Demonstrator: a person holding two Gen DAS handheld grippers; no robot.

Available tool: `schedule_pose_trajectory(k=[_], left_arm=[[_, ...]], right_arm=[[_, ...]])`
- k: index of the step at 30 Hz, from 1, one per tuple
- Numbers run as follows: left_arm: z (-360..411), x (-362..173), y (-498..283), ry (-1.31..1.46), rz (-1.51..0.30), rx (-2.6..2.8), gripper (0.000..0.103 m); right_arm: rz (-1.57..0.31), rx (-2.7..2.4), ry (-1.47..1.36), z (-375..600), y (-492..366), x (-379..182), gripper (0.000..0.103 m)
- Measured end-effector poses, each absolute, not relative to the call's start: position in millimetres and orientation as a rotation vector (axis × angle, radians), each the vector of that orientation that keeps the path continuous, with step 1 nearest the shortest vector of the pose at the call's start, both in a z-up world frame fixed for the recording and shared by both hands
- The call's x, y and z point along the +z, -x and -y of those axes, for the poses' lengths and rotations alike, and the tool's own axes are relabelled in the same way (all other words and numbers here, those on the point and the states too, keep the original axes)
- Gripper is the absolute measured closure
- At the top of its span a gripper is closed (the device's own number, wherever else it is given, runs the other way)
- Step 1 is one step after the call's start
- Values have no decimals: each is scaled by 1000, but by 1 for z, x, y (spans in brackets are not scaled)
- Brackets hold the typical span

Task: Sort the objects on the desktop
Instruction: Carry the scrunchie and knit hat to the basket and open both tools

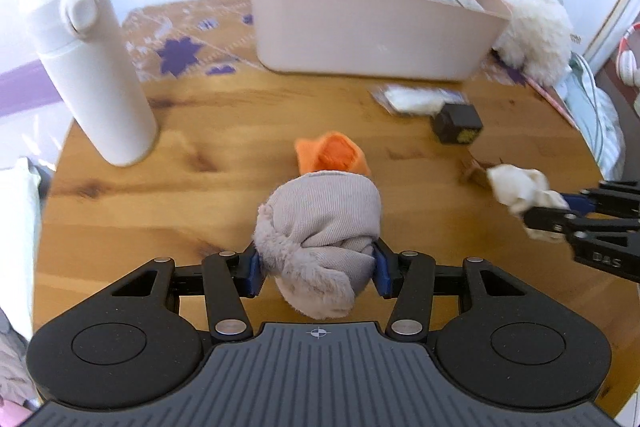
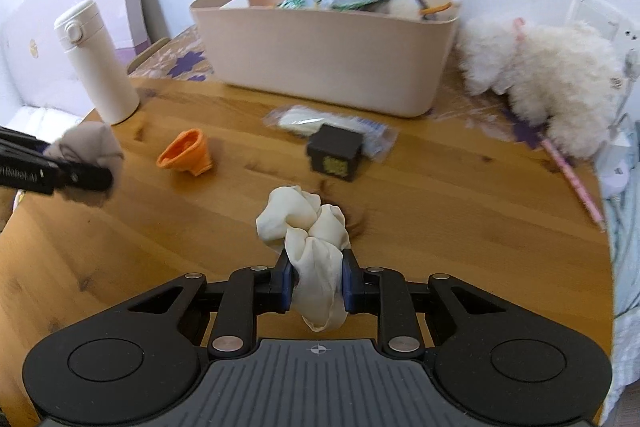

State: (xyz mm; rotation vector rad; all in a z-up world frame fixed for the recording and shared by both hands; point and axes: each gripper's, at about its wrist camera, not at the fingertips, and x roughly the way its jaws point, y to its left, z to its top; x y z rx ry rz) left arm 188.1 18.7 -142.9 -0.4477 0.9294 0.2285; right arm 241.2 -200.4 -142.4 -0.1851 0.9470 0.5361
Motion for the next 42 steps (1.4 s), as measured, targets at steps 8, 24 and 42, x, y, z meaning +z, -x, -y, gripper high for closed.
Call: schedule_pose_trajectory(k=[8,24,42], left_arm=[[-37,-118,-203,428,-876,247,52],[-53,-65,-251,361,-746,280,51],[-94,-39,-332,191,-697,326,51]], right_arm=[[-884,461,184,219,-259,-121,81],[-732,450,207,214,-322,-64,81],[-647,538,257,130,-405,-28,81]])
